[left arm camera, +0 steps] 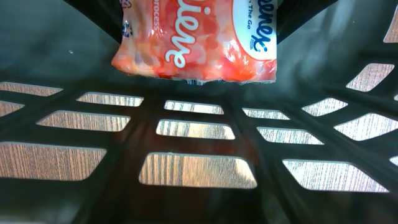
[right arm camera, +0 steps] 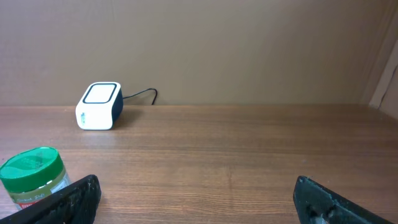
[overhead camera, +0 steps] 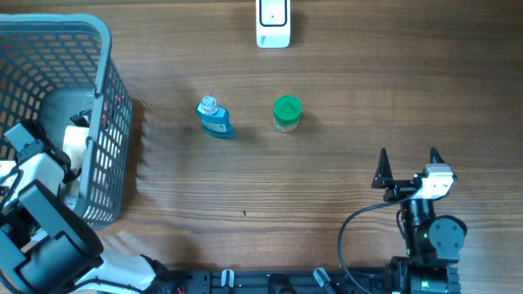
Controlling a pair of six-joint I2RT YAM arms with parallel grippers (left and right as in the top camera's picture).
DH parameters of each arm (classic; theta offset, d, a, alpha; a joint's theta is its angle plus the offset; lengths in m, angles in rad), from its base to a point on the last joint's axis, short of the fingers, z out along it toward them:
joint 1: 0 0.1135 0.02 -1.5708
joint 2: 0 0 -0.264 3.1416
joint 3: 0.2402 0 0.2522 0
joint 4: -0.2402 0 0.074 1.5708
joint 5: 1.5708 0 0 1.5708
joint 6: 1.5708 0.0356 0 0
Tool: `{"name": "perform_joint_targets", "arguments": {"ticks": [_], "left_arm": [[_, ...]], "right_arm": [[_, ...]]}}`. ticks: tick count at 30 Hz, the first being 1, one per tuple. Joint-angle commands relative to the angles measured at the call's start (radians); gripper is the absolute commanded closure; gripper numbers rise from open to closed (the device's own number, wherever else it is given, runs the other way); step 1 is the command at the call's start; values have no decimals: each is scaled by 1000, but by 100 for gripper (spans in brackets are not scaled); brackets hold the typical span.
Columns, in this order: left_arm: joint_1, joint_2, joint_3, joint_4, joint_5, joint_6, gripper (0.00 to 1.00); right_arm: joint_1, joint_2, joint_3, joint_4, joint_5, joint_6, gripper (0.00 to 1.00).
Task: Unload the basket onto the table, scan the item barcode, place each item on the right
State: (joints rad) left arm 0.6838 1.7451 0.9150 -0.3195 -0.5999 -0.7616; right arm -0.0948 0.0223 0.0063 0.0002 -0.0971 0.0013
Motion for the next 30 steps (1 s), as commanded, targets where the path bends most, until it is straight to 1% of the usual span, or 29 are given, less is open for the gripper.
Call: {"name": "perform_joint_targets", "arguments": {"ticks": [1, 6, 9, 11, 15, 17, 22, 24, 26, 27, 29, 30], "left_arm": [[-1, -39, -5, -10, 8, -1, 43], [-29, -213, 14, -14, 33, 72, 42], [-60, -347, 15, -17, 36, 77, 41], [-86, -465, 17, -17, 71, 78, 40], [-134, -683, 26, -9, 209, 77, 38], [-167, -811, 32, 9, 305, 77, 35], [-241, -1055, 33, 47, 473, 72, 35], [-276, -1099, 32, 46, 600, 32, 35], [-335, -1106, 32, 47, 817, 0, 35], [-373, -1097, 32, 32, 883, -2, 35], [-459, -1065, 32, -21, 933, -2, 35], [-489, -1053, 32, -39, 933, -2, 35]], "right_arm": [[2, 0, -1, 5, -13, -9, 0], [2, 0, -1, 5, -13, -9, 0], [2, 0, -1, 5, -13, -9, 0], [2, 0, -1, 5, -13, -9, 0], [2, 0, -1, 6, -13, -9, 0], [2, 0, -1, 5, -13, -9, 0], [2, 0, -1, 5, -13, -9, 0], [2, 0, -1, 5, -13, -9, 0], [2, 0, -1, 5, -13, -9, 0], [2, 0, -1, 5, -13, -9, 0], [2, 0, -1, 5, -13, -8, 0], [2, 0, -1, 5, -13, -9, 0]]}}
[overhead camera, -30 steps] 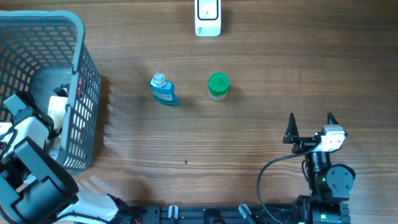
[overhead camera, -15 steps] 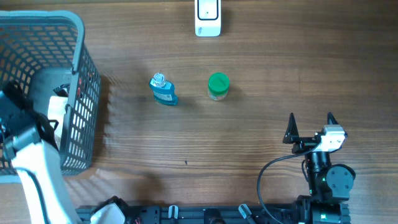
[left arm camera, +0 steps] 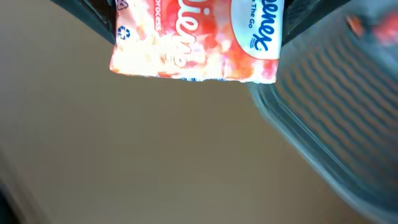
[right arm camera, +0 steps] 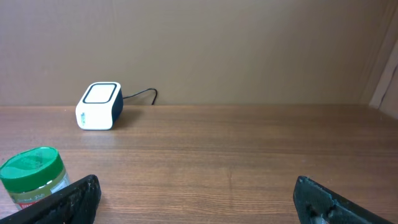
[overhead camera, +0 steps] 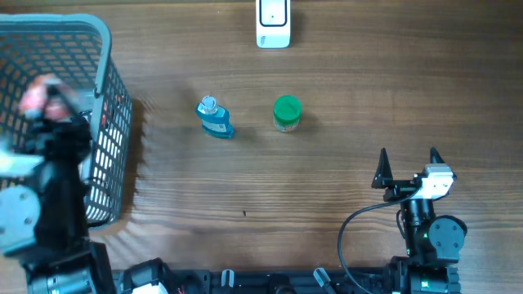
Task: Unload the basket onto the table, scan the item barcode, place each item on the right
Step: 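Carry the tissue pack toward the scanner and drop it on the table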
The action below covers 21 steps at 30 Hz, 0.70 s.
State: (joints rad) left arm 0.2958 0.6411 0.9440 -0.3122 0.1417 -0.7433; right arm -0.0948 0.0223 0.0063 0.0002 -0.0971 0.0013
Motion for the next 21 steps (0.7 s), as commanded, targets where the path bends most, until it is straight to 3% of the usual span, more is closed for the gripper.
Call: {"name": "perform_joint_targets", "arguments": {"ticks": [1, 8, 11, 14, 16, 21], "left_arm": [[-156, 75, 3, -78, 191, -20, 34], [-612, 270, 3, -145, 150, 152, 34], [-790, 353, 3, -158, 30, 230, 32], [-998, 502, 3, -216, -224, 295, 30], [-1085, 635, 3, -235, -398, 295, 27], [-1102, 879, 3, -140, -532, 291, 30]], "right_arm": [[2, 0, -1, 5, -13, -9, 0], [2, 0, -1, 5, -13, -9, 0], [2, 0, -1, 5, -13, -9, 0], [2, 0, -1, 5, -13, -9, 0], [2, 0, -1, 5, -13, -9, 0], [2, 0, -1, 5, -13, -9, 0]]}}
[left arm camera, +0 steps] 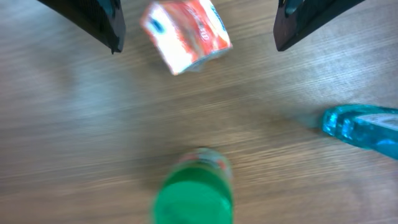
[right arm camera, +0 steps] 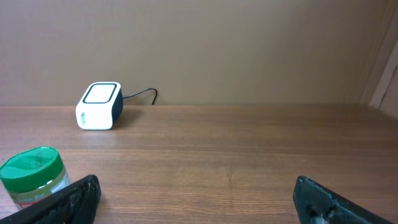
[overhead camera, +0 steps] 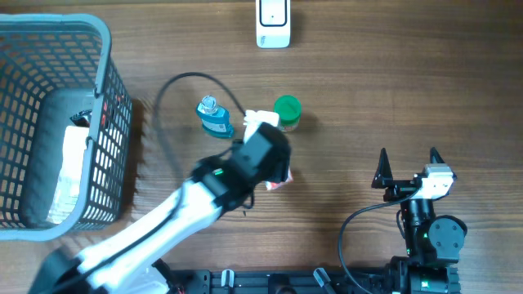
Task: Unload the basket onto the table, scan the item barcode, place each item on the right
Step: 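Carry the tissue pack toward the scanner and drop it on the table, then lower the left gripper into the basket toward the red-black tool package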
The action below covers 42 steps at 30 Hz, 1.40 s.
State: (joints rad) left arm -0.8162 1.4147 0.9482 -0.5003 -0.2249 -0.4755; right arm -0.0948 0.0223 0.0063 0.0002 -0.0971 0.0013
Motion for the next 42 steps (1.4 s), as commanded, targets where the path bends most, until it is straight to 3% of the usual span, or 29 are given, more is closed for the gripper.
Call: {"name": "perform_joint_targets", "arguments": {"ticks": [1, 9, 14, 17, 21, 24, 28, 30, 36, 42], "left_arm": [[18, 128, -1, 64, -165, 22, 30], [47, 63, 5, 84, -165, 27, 28], [61, -173, 173, -57, -167, 59, 0], [171, -310, 382, -161, -190, 114, 0], [550, -370, 657, -330, -211, 114, 0], [978, -371, 709, -381, -165, 130, 0], [1429, -272, 709, -395, 288, 107, 0], [1560, -176, 709, -400, 356, 41, 0], [1616, 114, 709, -480, 359, 94, 0], [1508, 257, 708, -512, 393, 513, 0]], "right_arm": [[2, 0, -1, 5, -13, -9, 0], [2, 0, -1, 5, -13, -9, 0], [2, 0, -1, 5, -13, -9, 0], [2, 0, -1, 5, -13, -9, 0], [2, 0, -1, 5, -13, -9, 0], [2, 0, -1, 5, -13, -8, 0], [2, 0, -1, 5, -13, -8, 0], [2, 0, -1, 5, -13, -9, 0], [2, 0, -1, 5, -13, -9, 0], [2, 0, -1, 5, -13, -9, 0]]}}
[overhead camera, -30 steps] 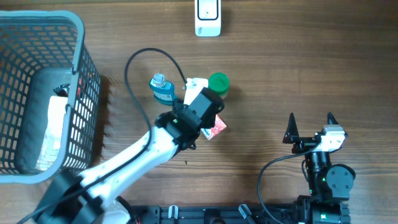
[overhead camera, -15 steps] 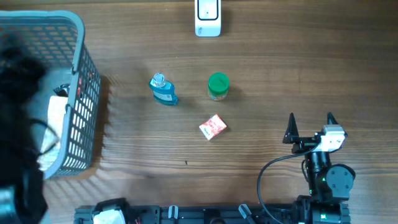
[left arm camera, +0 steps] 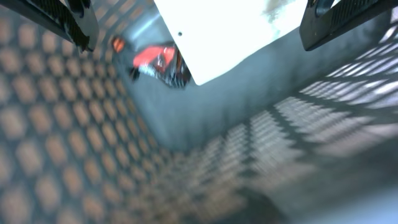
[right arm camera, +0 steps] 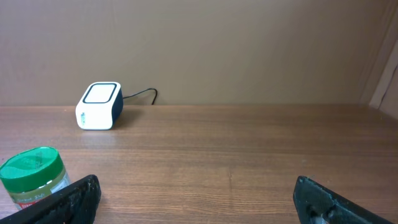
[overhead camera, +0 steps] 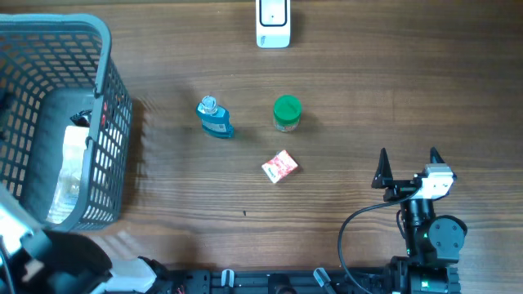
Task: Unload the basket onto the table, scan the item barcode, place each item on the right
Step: 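Lower the left gripper into the basket toward the red-black tool package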
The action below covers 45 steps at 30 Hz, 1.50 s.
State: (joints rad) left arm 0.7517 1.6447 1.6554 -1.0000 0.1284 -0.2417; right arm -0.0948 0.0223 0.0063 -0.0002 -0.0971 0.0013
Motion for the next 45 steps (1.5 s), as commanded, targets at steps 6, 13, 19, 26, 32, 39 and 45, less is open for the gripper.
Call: {"name": "perform_joint_targets", "arguments": {"ticks": [6, 13, 19, 26, 32, 39, 45], "left_arm": [[-157, 45, -2, -21, 35, 476, 0], [-199, 167, -2, 38, -39, 512, 0], [-228, 276, -2, 122, 26, 610, 0], [-246, 329, -2, 210, 119, 710, 0], [-246, 425, -2, 225, 240, 743, 0], [-246, 493, -2, 234, 354, 762, 1], [-246, 524, -2, 209, 357, 762, 32]], "right_arm": [[2, 0, -1, 6, -13, -9, 0], [2, 0, -1, 6, -13, -9, 0], [2, 0, -1, 6, -13, -9, 0], [2, 0, -1, 6, -13, -8, 0], [2, 0, -1, 6, -13, -9, 0], [2, 0, -1, 6, -13, -9, 0], [2, 0, -1, 6, -13, -9, 0]]}}
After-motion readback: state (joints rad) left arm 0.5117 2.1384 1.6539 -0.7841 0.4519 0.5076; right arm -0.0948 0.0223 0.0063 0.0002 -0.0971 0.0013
